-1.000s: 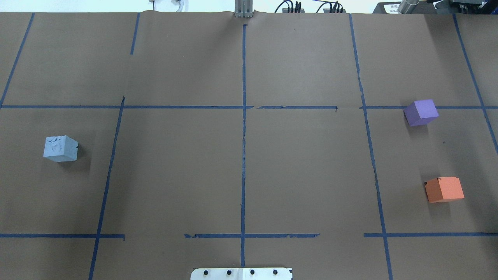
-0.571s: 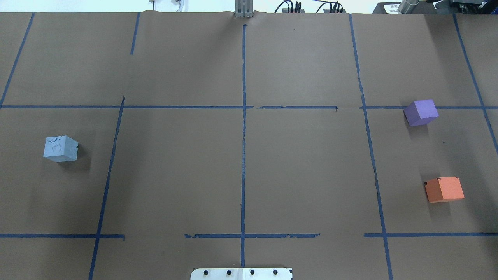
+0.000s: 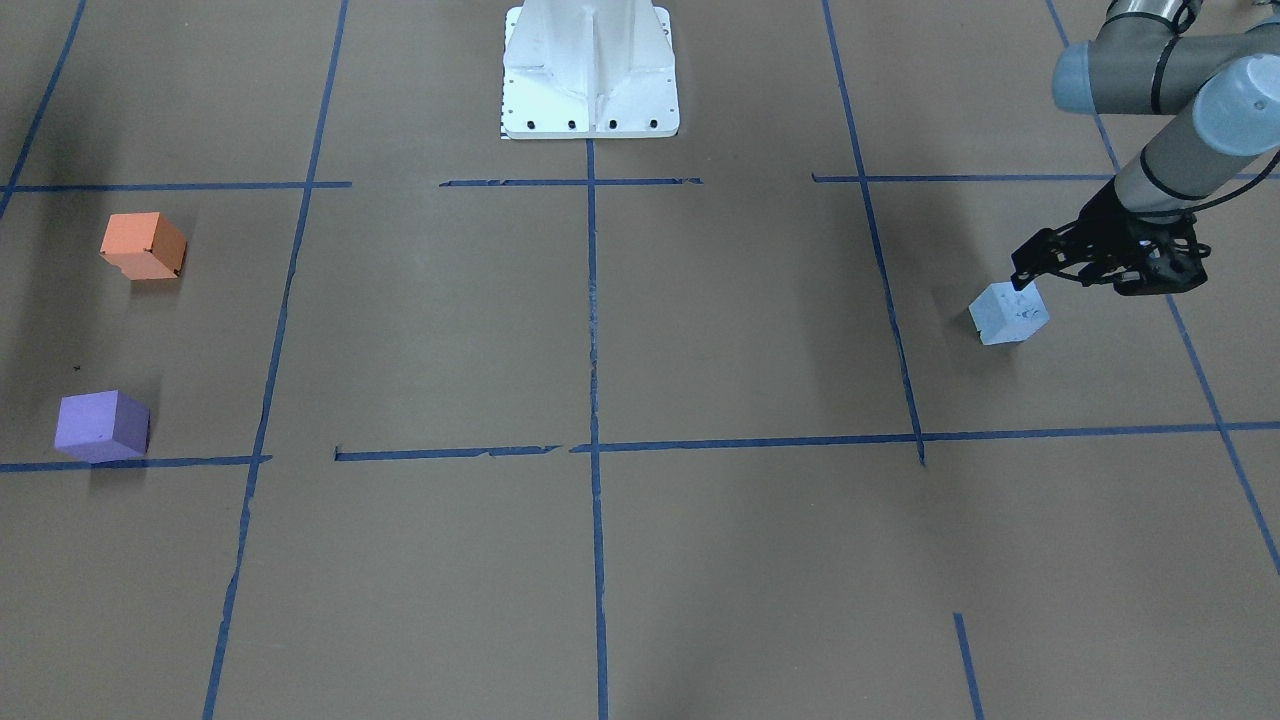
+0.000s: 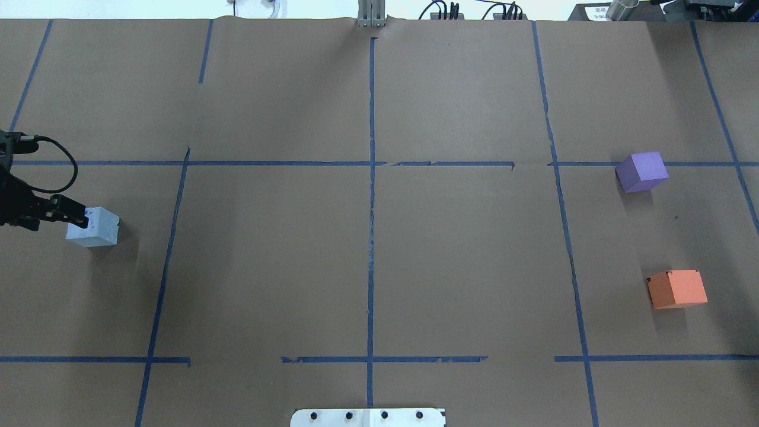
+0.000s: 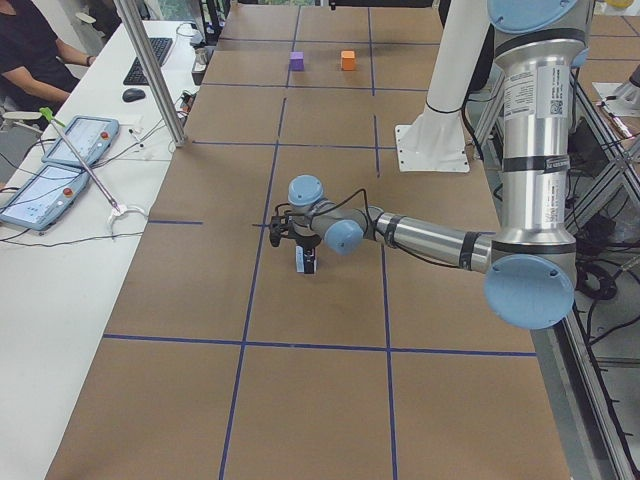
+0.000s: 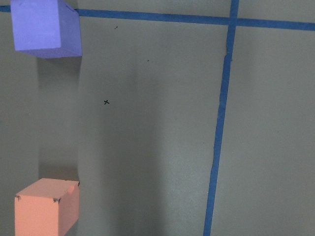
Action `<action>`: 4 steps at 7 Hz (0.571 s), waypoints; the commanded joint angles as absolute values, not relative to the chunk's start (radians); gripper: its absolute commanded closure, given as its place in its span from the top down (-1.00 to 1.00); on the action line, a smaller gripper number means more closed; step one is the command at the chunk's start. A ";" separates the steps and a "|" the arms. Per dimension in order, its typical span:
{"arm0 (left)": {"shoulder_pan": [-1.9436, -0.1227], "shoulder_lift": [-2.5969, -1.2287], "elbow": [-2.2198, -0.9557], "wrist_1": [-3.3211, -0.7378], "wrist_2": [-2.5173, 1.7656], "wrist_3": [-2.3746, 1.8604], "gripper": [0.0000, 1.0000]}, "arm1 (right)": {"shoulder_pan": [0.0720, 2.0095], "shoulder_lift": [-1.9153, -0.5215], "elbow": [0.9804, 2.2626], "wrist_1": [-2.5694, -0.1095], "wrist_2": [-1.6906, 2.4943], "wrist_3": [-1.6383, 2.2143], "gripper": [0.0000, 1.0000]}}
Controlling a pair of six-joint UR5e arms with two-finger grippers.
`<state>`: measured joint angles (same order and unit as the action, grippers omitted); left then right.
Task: Place blue block between orange and purple blocks
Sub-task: 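Lower the left gripper onto the light blue cube and grasp it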
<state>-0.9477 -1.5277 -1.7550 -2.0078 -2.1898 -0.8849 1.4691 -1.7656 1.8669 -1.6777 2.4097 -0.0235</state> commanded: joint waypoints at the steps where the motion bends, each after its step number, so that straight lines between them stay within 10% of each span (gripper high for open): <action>1: -0.922 -1.575 -1.724 -2.011 -2.174 -0.945 1.00 | 1.467 -1.766 1.867 -1.678 2.410 -0.023 1.00; 4: -0.853 -1.604 -1.655 -2.013 -2.111 -0.939 1.00 | 1.454 -1.766 1.867 -1.678 2.410 -0.023 1.00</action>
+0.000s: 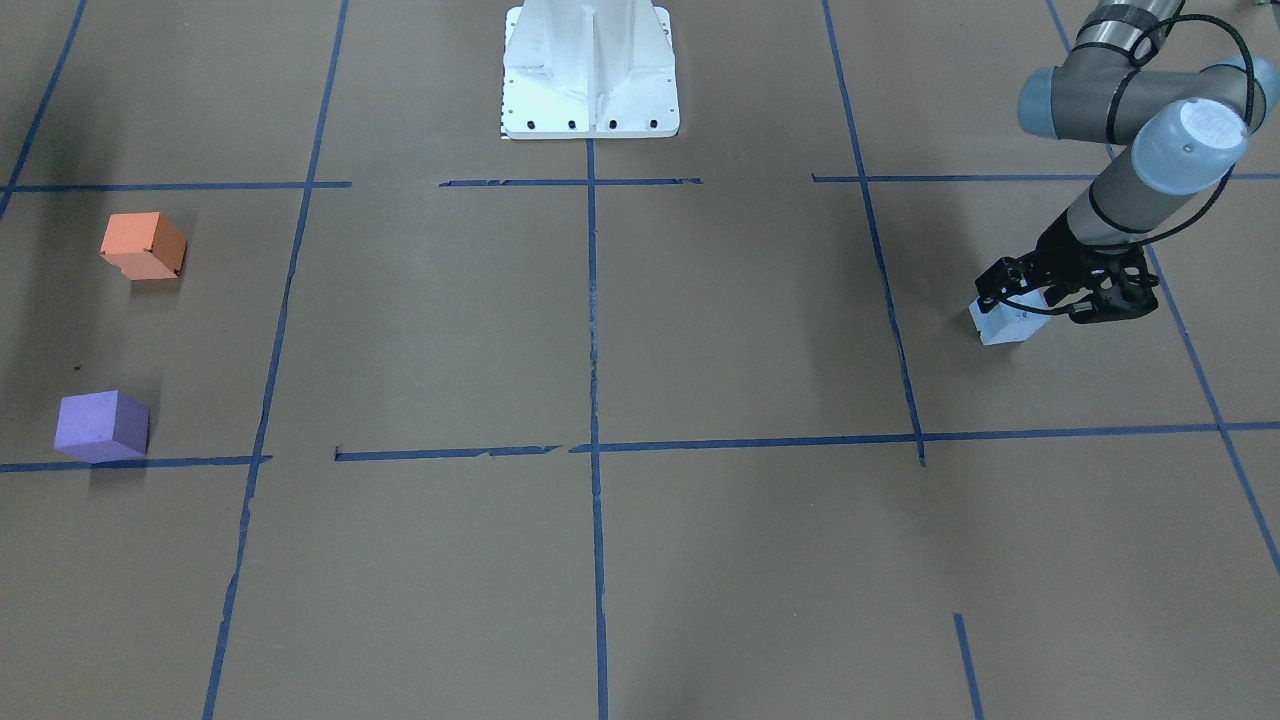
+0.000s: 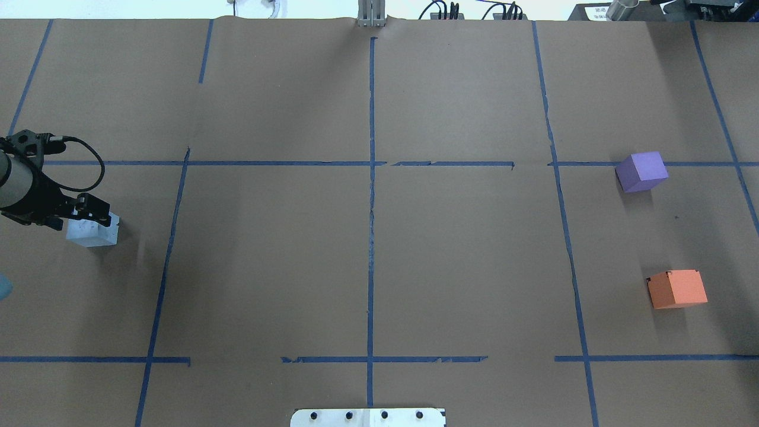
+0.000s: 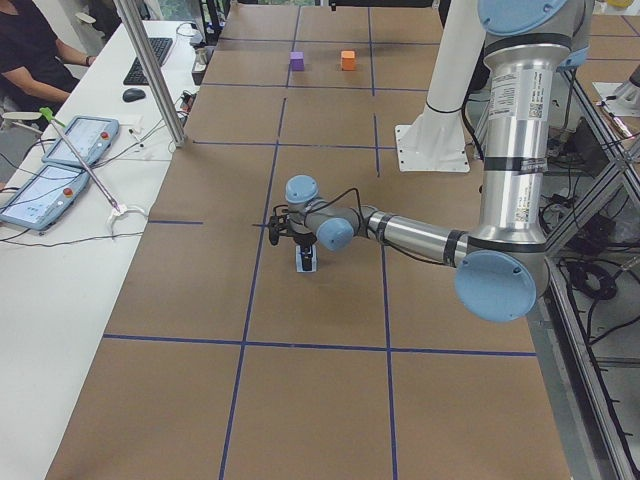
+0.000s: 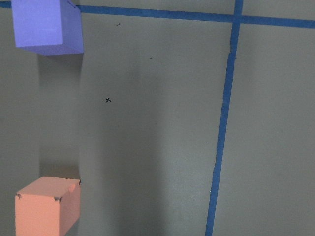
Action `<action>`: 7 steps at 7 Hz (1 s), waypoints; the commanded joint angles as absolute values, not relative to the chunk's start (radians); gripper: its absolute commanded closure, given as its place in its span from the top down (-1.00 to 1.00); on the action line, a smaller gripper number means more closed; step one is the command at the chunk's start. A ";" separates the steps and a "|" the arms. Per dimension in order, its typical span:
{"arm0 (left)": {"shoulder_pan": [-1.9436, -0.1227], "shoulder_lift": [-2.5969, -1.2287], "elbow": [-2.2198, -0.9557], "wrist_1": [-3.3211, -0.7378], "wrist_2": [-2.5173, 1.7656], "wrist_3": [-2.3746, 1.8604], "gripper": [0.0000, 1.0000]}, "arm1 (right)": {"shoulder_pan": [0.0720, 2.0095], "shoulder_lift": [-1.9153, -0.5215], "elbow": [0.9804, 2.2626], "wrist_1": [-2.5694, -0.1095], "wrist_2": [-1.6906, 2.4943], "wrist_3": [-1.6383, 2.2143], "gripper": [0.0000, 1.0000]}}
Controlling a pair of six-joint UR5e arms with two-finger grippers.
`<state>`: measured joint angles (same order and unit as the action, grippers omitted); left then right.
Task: Place blue block between orange and purple blocks
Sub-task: 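Lower the left gripper onto the light blue cube and grasp it, then carry the light blue cube with the left gripper to the table center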
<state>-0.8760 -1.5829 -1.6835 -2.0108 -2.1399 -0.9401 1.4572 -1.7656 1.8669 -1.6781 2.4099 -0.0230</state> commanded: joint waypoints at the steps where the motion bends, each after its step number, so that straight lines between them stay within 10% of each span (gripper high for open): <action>1: -0.851 -1.626 -1.626 -2.013 -2.111 -0.943 0.32 | 1.453 -1.764 1.870 -1.677 2.410 -0.023 1.00; 2: -0.853 -1.632 -1.652 -2.008 -2.124 -0.948 -0.77 | 1.453 -1.763 1.870 -1.677 2.410 -0.023 1.00; 3: -0.854 -1.664 -1.695 -1.996 -2.147 -0.953 -1.00 | 1.450 -1.761 1.873 -1.677 2.410 -0.021 1.00; 7: -0.626 -2.269 -1.673 -1.557 -2.049 -1.074 -1.00 | 1.445 -1.759 1.875 -1.677 2.414 -0.021 1.00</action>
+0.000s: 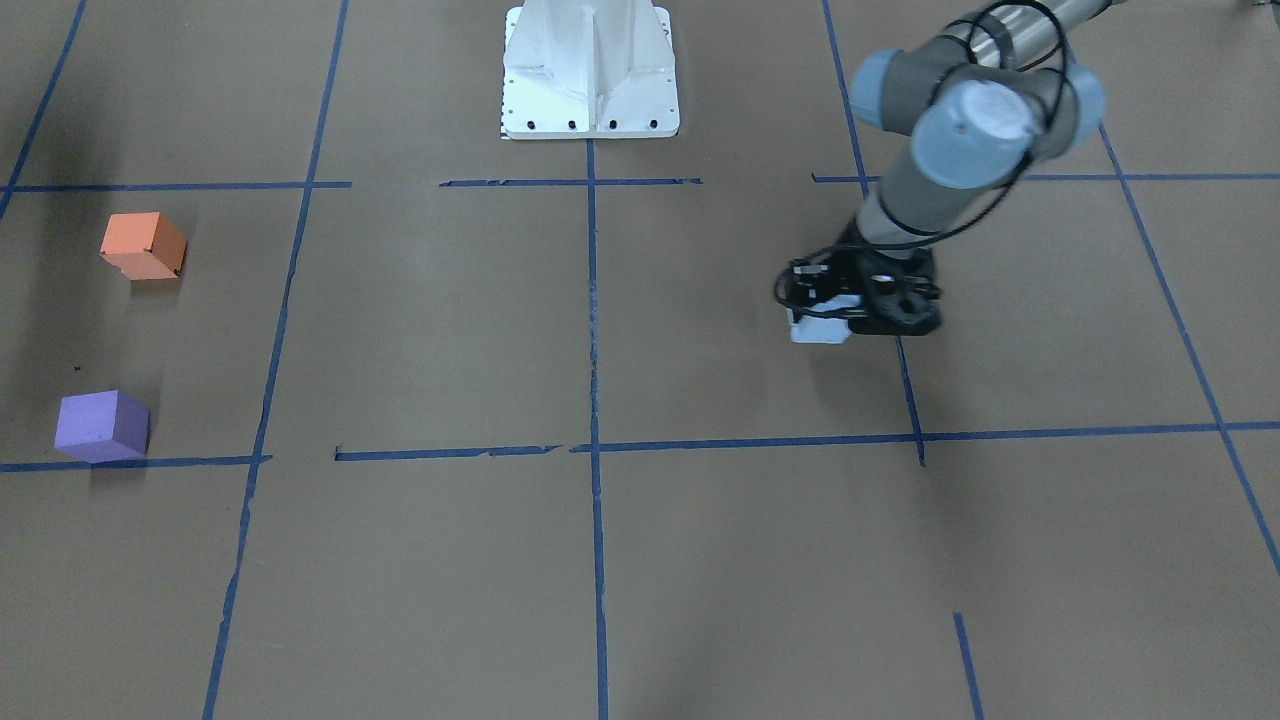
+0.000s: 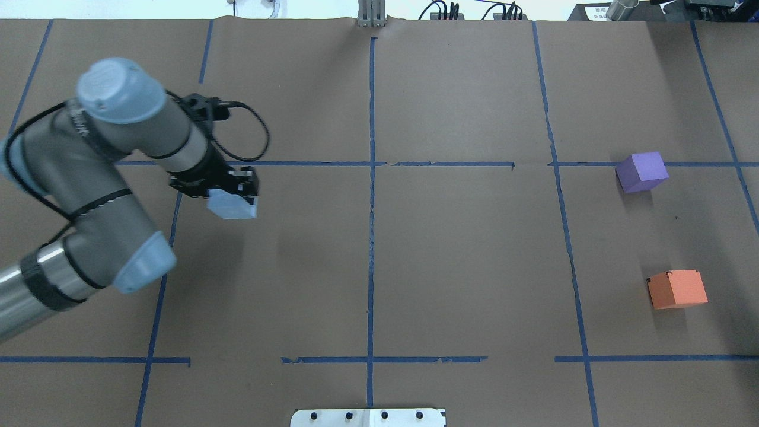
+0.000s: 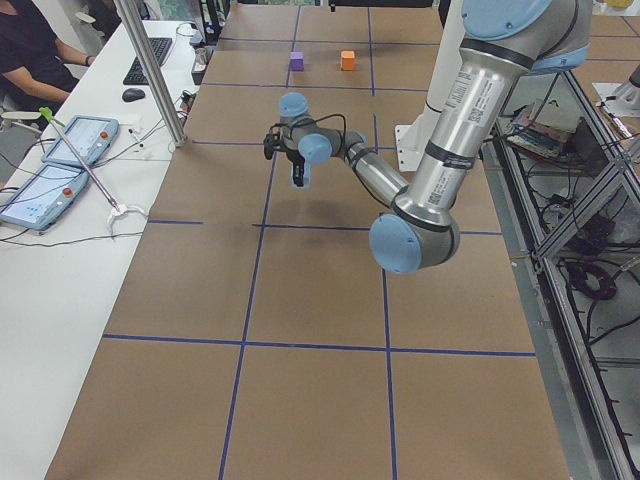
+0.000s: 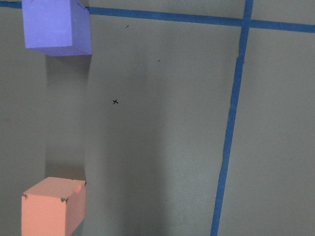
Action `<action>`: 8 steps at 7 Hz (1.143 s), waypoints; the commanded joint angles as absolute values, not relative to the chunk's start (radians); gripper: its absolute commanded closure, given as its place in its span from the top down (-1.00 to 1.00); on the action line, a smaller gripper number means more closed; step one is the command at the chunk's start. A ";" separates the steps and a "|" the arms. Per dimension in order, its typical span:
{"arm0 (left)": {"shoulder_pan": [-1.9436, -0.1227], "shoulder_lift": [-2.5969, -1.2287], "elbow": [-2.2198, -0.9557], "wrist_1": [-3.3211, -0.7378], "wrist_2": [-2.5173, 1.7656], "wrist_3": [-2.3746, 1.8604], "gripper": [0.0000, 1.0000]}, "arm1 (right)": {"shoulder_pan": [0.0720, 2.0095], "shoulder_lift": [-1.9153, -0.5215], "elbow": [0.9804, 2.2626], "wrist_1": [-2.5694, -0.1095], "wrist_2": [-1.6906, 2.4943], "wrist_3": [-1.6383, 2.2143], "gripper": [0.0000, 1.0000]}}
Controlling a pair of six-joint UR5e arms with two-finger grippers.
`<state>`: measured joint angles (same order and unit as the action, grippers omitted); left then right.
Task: Place blue block between orange and purple blocks
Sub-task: 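Carry the light blue cube with the left gripper to the table center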
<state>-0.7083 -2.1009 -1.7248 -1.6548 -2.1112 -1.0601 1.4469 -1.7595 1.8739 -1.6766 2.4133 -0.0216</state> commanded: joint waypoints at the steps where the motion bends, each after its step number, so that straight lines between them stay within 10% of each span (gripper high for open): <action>1: -0.570 -2.384 -1.549 -1.559 -2.039 -1.083 -1.00 | 1.440 -1.759 1.873 -1.677 2.413 -0.023 1.00; 7: -0.500 -2.556 -1.207 -1.718 -1.917 -1.134 -0.81 | 1.390 -1.763 1.873 -1.606 2.410 -0.017 1.00; 8: -0.502 -2.557 -1.207 -1.717 -1.917 -1.134 -0.04 | 1.390 -1.763 1.875 -1.603 2.413 -0.014 1.00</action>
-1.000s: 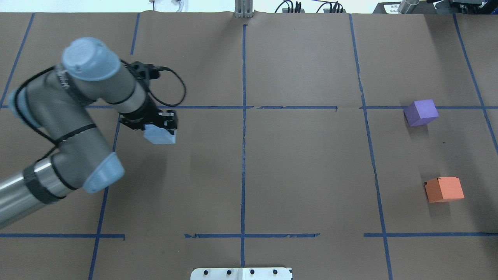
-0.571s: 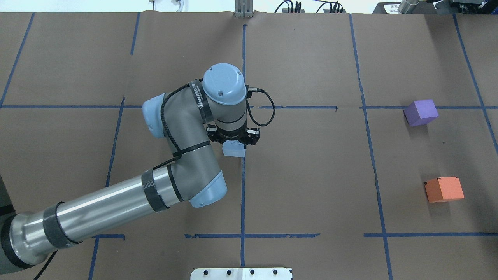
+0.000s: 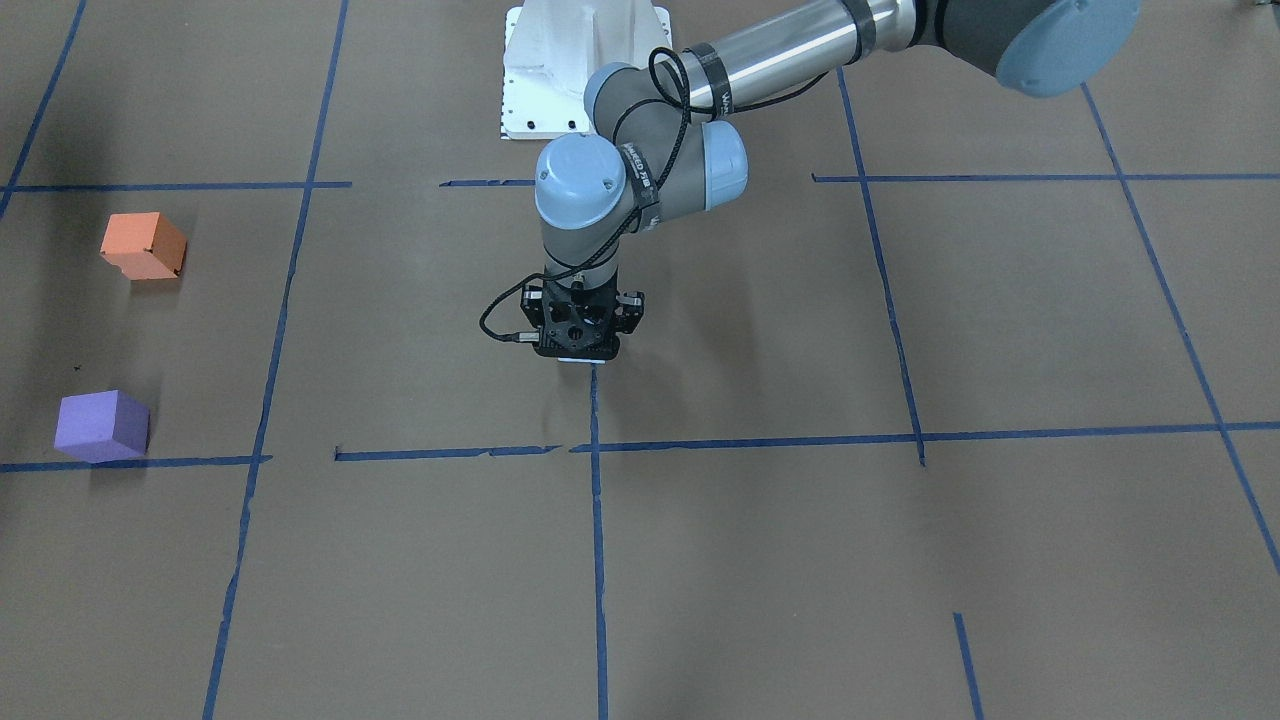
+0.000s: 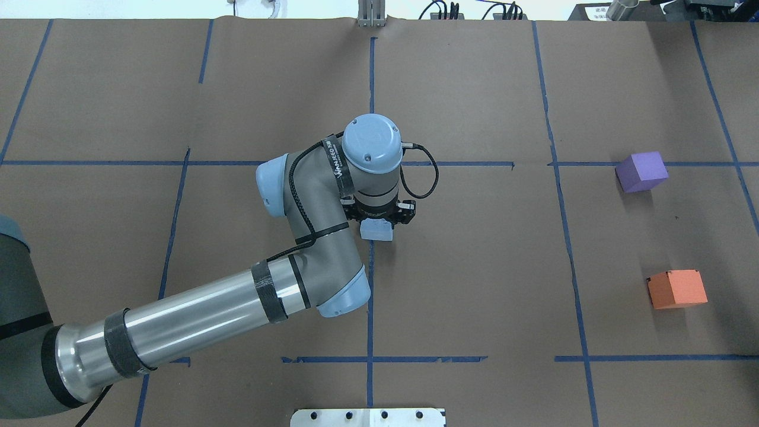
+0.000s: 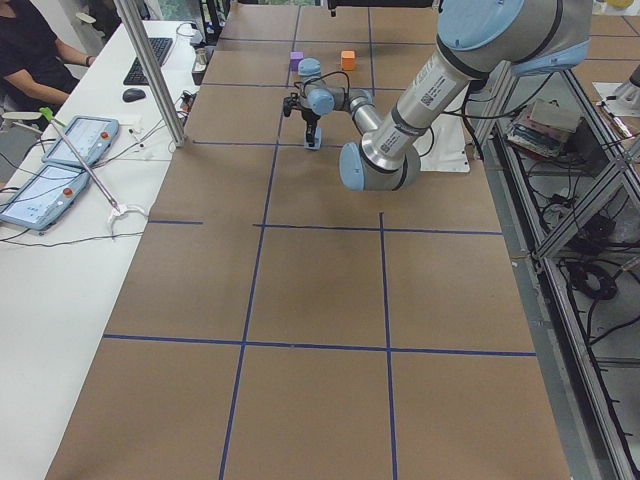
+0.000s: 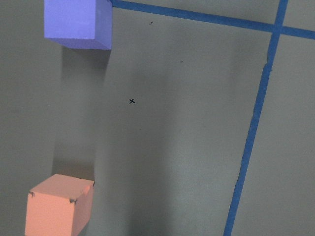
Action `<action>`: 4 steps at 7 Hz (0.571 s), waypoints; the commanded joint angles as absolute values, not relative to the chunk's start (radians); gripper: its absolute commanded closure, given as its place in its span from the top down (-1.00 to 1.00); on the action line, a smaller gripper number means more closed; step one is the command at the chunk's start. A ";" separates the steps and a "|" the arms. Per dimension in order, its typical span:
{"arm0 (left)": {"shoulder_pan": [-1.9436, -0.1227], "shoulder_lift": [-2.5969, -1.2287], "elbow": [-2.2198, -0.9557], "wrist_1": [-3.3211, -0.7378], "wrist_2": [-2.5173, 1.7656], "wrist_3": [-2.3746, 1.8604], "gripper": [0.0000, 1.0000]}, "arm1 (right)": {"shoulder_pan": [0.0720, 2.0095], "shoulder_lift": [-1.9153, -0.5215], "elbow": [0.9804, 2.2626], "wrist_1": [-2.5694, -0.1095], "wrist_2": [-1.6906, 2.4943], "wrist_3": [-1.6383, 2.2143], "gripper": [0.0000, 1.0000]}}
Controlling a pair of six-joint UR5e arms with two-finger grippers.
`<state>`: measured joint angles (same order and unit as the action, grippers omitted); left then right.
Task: Place blue block between orange and purple blocks
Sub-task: 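Carry the light blue cube with the left gripper to the table center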
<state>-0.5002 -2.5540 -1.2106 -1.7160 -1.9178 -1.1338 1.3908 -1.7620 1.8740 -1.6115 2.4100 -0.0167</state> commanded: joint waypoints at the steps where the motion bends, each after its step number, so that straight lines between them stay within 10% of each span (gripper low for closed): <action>1: -0.502 -2.556 -1.210 -1.717 -1.881 -1.128 0.84 | 1.390 -1.763 1.875 -1.601 2.416 -0.015 1.00; 4: -0.546 -2.504 -1.367 -1.695 -1.879 -1.132 1.00 | 1.330 -1.747 1.882 -1.481 2.459 0.074 1.00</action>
